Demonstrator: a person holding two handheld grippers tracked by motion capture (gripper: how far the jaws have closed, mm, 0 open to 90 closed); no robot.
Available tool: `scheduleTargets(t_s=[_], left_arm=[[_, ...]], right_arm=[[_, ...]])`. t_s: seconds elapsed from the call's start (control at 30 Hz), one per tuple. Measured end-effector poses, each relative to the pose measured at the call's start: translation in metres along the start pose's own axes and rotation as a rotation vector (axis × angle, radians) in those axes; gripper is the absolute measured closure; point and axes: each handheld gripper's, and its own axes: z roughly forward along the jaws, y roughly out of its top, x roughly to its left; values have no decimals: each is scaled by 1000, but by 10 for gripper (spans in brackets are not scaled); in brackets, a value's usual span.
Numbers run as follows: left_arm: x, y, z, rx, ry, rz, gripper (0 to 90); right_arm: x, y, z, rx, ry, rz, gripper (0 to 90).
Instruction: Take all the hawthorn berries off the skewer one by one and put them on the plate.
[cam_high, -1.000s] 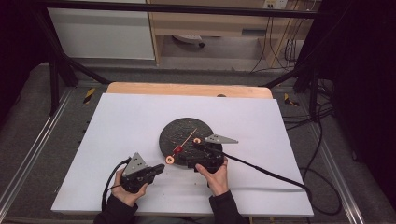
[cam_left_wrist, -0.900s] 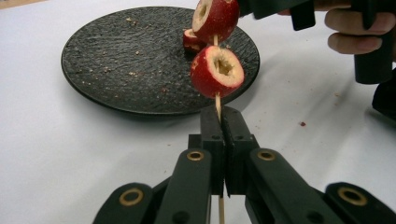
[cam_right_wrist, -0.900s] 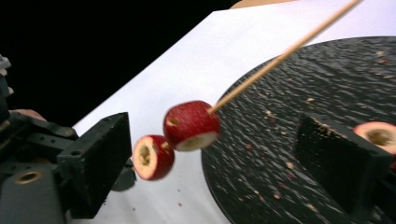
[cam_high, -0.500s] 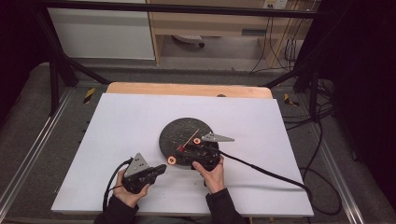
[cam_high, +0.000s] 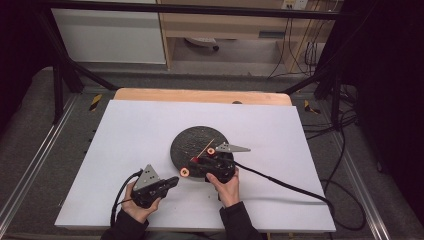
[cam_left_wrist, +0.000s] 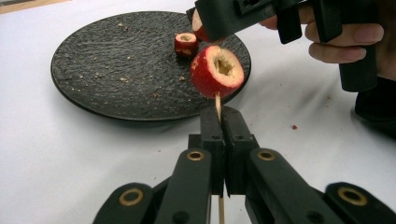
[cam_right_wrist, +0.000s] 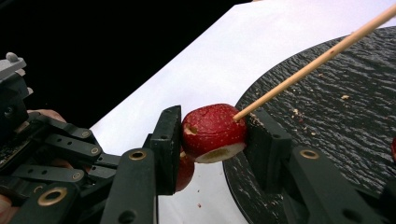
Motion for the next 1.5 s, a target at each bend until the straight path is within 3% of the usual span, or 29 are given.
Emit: scheduleTargets(t_s=[0.67, 1.5], left_arm=[[0, 1, -7, -26, 0, 9, 883], [5, -1, -12, -33, 9, -8, 883]], right_arm=[[-7, 36, -21, -53, -62, -21, 600], [-34, 90, -53, -120, -194, -25, 601]])
